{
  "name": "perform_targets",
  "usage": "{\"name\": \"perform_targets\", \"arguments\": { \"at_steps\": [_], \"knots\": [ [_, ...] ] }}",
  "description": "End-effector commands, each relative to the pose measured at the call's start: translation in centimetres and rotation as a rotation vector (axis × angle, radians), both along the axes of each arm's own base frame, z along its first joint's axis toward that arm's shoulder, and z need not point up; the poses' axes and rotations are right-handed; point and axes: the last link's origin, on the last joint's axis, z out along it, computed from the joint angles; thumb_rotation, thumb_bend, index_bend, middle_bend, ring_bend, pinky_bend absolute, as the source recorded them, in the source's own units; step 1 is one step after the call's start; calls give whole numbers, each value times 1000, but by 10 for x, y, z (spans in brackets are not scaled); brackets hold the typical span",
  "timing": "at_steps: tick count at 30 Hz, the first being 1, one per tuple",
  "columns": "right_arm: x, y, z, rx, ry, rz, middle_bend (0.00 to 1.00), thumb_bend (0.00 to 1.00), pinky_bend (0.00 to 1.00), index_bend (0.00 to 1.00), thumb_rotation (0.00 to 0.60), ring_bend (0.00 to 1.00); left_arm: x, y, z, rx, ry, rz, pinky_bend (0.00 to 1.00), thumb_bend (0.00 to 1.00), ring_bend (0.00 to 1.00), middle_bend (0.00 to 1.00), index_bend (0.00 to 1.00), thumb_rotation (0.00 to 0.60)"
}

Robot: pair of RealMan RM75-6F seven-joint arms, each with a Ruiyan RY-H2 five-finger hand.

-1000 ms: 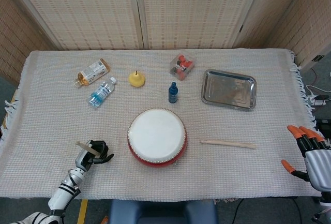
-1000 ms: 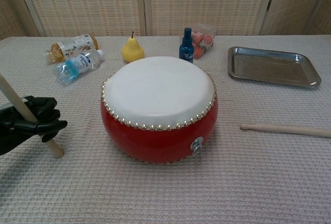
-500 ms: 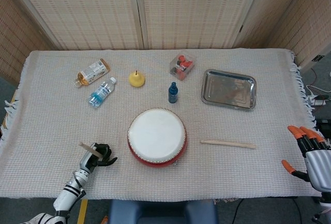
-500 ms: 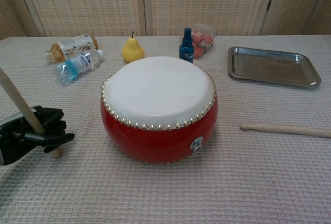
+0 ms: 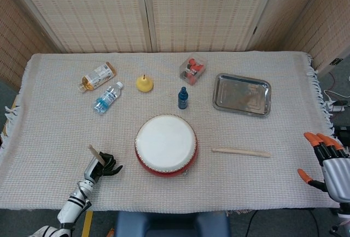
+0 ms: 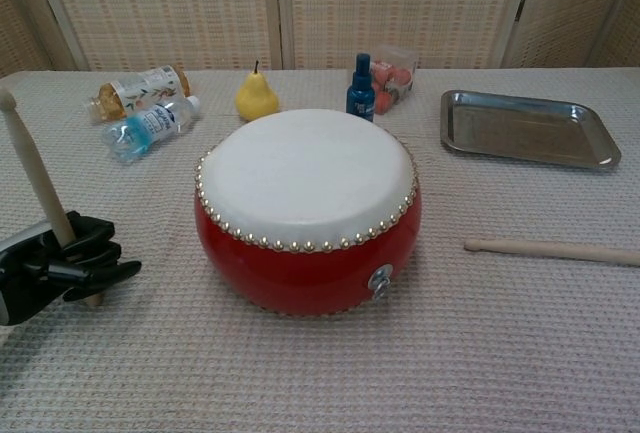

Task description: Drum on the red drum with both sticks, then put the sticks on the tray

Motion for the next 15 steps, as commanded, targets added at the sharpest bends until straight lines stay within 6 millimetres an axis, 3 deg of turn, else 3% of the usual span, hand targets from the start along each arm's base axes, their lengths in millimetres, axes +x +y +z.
{"name": "perform_targets", "arguments": {
  "at_steps": [1, 8, 15],
  "knots": [
    [0, 0, 0, 1, 2, -3, 130, 205, 160, 109, 600, 0, -3, -1, -2, 6, -14, -15, 1000, 300, 994, 1000, 1000, 600],
    [3, 0, 0, -2, 5, 1, 130, 205, 160, 109, 600, 0, -11, 2, -4, 30, -18, -3, 1000, 346, 1000, 1000, 1000, 600],
    [4, 1, -1, 0, 8, 2, 130, 205, 160, 109, 600, 0, -16, 2, -5, 43, -15, -1, 1000, 715, 1000, 1000, 1000, 600]
  ]
}}
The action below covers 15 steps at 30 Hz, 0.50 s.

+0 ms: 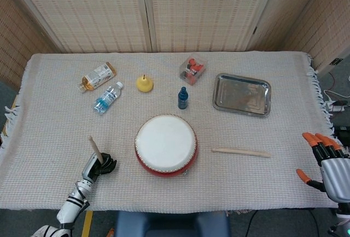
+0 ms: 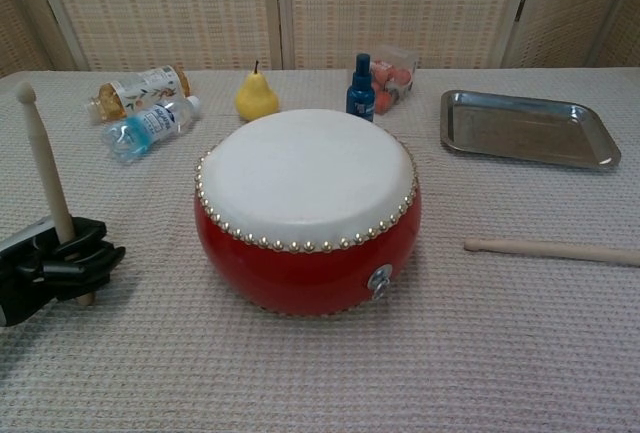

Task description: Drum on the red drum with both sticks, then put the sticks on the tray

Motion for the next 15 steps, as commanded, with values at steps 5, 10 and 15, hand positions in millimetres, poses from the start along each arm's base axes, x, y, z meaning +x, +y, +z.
{"name": "perform_targets", "arguments": {
  "at_steps": [5, 10, 15],
  "knots": [
    [2, 0, -1, 2, 2, 4, 130, 205, 160, 109, 600, 0, 0, -1, 3, 22, 2, -31, 1000, 844, 1000, 1000, 1000, 600],
    [0, 0, -3, 14, 9, -10, 130, 205, 160, 109, 600, 0, -1, 2, 18, 83, 47, -77, 1000, 856, 1000, 1000, 1000, 600],
    [0, -2, -7, 46, 29, -36, 131, 205, 192, 122, 600, 1, -2, 9, 43, 166, 116, -120, 1000, 857, 1000, 1000, 1000, 600]
  ]
}}
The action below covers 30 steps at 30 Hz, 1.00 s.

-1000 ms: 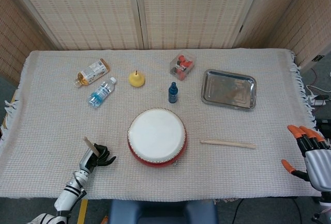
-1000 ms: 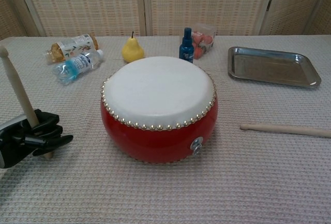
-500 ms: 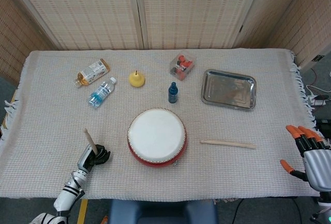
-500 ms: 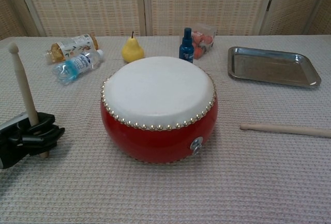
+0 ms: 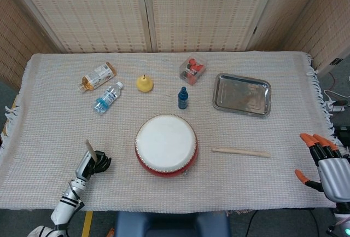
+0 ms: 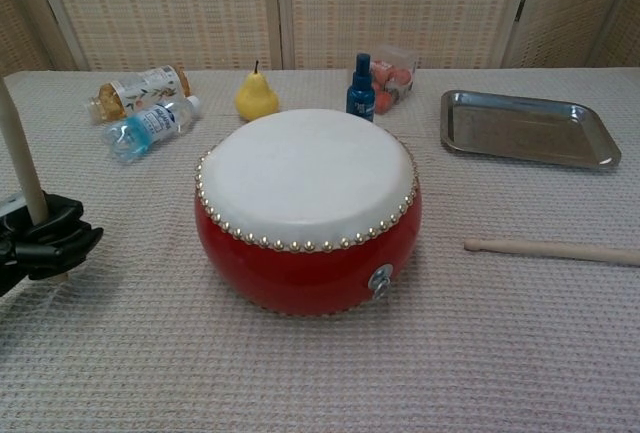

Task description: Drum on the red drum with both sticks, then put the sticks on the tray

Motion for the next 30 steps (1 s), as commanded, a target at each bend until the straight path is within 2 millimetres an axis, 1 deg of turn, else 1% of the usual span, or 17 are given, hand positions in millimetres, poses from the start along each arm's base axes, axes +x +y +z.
{"name": "perform_targets", "arguments": {
  "at_steps": [1, 6, 9, 13, 17, 20, 22, 25, 30],
  "knots": [
    [0, -2, -4, 30, 19, -24, 131, 205, 205, 131, 600, 4, -2, 6, 21, 63, 63, -32, 1000, 857, 1000, 1000, 1000, 600],
    [-1, -11, -17, 87, 37, -68, 131, 205, 273, 200, 600, 50, -5, 13, 52, 167, 214, -96, 1000, 857, 1000, 1000, 1000, 600],
    [-3, -18, -27, 130, 46, -99, 138, 205, 297, 225, 600, 67, -5, 17, 71, 241, 344, -146, 1000, 856, 1000, 1000, 1000, 600],
    [-3, -30, -44, 172, 48, -121, 138, 205, 300, 267, 600, 67, -3, 19, 93, 362, 577, -230, 1000, 857, 1000, 1000, 1000, 600],
    [-3, -43, -65, 209, 19, -126, 138, 205, 300, 340, 600, 68, 2, 16, 104, 448, 756, -295, 1000, 857, 1000, 1000, 1000, 600],
    [-4, -53, -81, 255, 16, -133, 138, 205, 298, 360, 600, 66, 7, 13, 109, 491, 852, -337, 1000, 856, 1000, 1000, 1000, 600],
    [-5, -59, -90, 278, 17, -138, 138, 205, 290, 363, 600, 65, 11, 12, 111, 508, 879, -351, 1000, 857, 1000, 1000, 1000, 600],
    [-2, -74, -110, 323, 17, -137, 137, 205, 280, 370, 600, 57, 18, 9, 117, 534, 904, -370, 1000, 855, 1000, 1000, 1000, 600],
    [4, -93, -135, 366, 19, -118, 137, 205, 261, 396, 600, 45, 24, 6, 123, 555, 907, -376, 1000, 855, 1000, 1000, 1000, 600]
  ]
}}
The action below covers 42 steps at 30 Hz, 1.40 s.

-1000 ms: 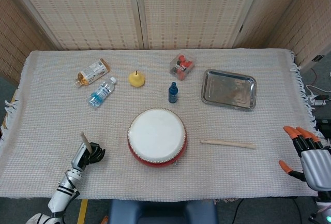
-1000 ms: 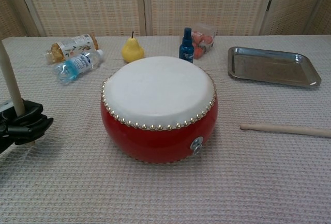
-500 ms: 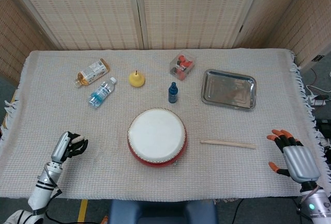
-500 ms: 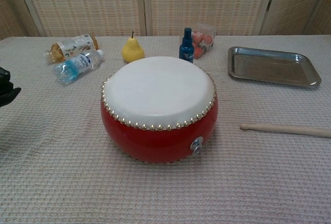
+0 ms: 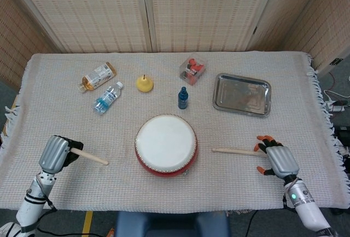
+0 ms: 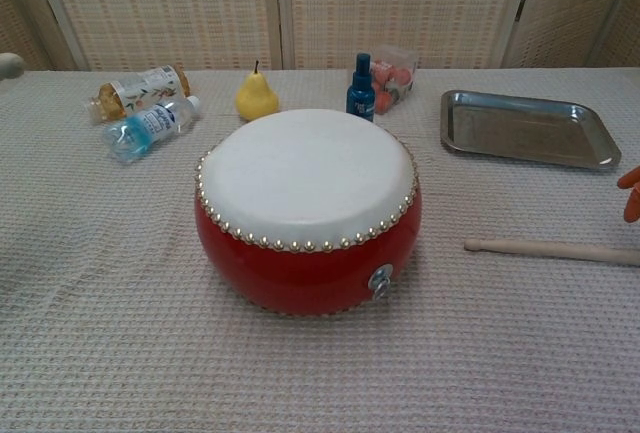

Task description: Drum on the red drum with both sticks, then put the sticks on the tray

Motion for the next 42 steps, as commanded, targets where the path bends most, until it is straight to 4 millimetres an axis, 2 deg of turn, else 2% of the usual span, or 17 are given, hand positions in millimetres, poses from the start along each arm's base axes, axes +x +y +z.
{"name": "perform_targets", "arguments": {
  "at_steps": [1, 10, 19, 33, 39, 42],
  "knots": [
    [5, -17, -18, 28, 4, 14, 137, 205, 257, 401, 600, 44, 3, -2, 5, 7, 3, -7, 1000, 855, 1000, 1000, 1000, 600],
    [26, -48, -53, 57, -20, 60, 137, 231, 227, 413, 600, 34, 0, -4, 8, 2, 8, 19, 1000, 851, 1000, 1000, 1000, 600],
    [39, -61, -76, 93, -7, 86, 137, 301, 224, 434, 600, 33, -3, -5, 7, -12, 3, 31, 1000, 850, 1000, 1000, 1000, 600],
    [39, -59, -87, 107, 13, 101, 138, 357, 224, 508, 600, 33, -6, -6, 8, -23, -7, 40, 1000, 846, 1000, 1000, 1000, 600],
    [38, -57, -87, 98, 2, 109, 140, 450, 224, 609, 600, 38, -7, -6, 9, -24, -22, 46, 1000, 844, 1000, 1000, 1000, 600],
    [42, -55, -79, 68, -62, 115, 159, 473, 224, 643, 600, 52, -8, -6, 10, -25, -31, 50, 1000, 845, 1000, 1000, 1000, 600]
  ]
}}
